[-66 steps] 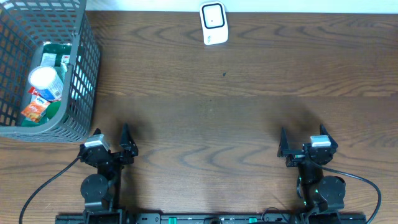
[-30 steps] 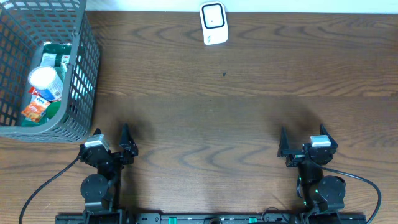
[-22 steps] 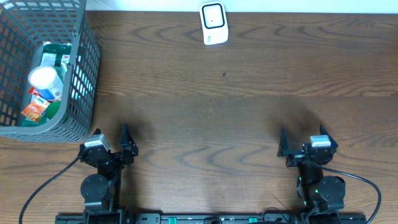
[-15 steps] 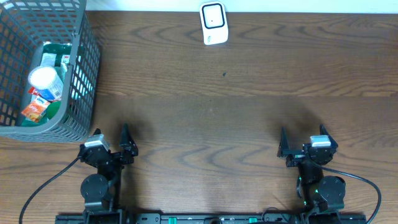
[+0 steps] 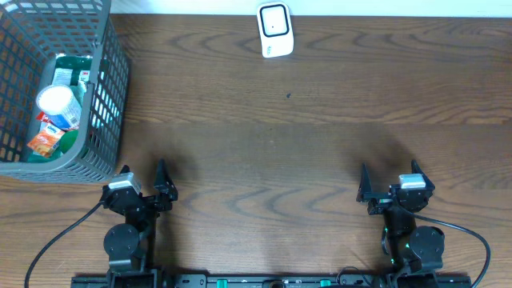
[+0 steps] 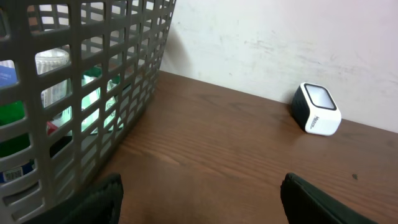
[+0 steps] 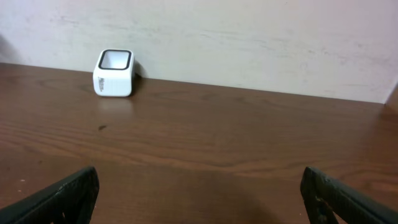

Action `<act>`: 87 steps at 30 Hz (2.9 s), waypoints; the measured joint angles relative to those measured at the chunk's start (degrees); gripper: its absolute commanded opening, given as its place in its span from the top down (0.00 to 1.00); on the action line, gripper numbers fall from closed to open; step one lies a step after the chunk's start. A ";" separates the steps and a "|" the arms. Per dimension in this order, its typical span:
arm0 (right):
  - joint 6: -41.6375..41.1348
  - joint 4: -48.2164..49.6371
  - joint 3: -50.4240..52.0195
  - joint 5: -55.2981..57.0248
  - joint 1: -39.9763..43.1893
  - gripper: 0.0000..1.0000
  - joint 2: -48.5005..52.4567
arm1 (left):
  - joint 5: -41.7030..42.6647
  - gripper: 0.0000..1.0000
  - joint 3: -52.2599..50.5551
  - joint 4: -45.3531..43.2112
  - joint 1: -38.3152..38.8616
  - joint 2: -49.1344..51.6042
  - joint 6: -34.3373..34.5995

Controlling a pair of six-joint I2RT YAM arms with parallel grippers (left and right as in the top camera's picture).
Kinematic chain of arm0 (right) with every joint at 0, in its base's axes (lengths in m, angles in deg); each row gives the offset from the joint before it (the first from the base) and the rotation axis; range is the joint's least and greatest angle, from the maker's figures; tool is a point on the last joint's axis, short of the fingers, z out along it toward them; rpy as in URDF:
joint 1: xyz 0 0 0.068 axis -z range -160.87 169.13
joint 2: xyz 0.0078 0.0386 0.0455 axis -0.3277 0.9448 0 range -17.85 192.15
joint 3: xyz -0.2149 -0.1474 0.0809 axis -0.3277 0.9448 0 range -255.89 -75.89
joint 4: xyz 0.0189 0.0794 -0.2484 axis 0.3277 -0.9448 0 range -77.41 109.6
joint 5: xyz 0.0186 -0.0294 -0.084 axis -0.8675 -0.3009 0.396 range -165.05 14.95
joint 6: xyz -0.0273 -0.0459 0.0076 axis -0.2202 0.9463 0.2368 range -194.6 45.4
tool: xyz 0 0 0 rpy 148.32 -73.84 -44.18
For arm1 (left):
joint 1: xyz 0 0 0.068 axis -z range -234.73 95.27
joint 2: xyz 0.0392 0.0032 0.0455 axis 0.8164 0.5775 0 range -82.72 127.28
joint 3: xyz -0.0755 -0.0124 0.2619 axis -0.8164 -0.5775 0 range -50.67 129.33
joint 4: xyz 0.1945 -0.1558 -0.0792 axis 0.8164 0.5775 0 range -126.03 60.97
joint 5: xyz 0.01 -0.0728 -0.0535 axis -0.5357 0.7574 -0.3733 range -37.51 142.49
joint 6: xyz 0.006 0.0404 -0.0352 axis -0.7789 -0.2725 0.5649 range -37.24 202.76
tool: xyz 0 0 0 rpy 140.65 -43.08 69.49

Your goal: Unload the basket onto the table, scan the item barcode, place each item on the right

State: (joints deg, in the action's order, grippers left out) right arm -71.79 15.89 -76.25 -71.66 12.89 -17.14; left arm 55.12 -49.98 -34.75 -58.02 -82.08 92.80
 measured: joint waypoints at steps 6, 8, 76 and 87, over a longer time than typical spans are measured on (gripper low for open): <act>0.00 0.00 0.00 0.00 0.00 0.01 0.00 | -0.02 0.19 0.00 -0.20 0.00 0.00 0.00; 0.00 0.04 0.00 0.00 0.00 0.01 0.00 | 0.00 0.19 -0.02 -0.85 0.00 0.00 0.00; -9.99 -62.93 -80.81 -15.58 0.02 0.01 82.55 | -1.53 0.18 144.08 90.90 -24.74 118.14 -3.61; -9.99 -62.90 -80.81 -16.48 0.02 0.01 84.11 | -1.53 0.18 139.32 91.08 -27.23 122.92 -2.54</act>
State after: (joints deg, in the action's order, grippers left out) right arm -81.78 -47.01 -157.05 -88.14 12.91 66.97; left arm 53.59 89.33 56.33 -85.25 40.85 90.26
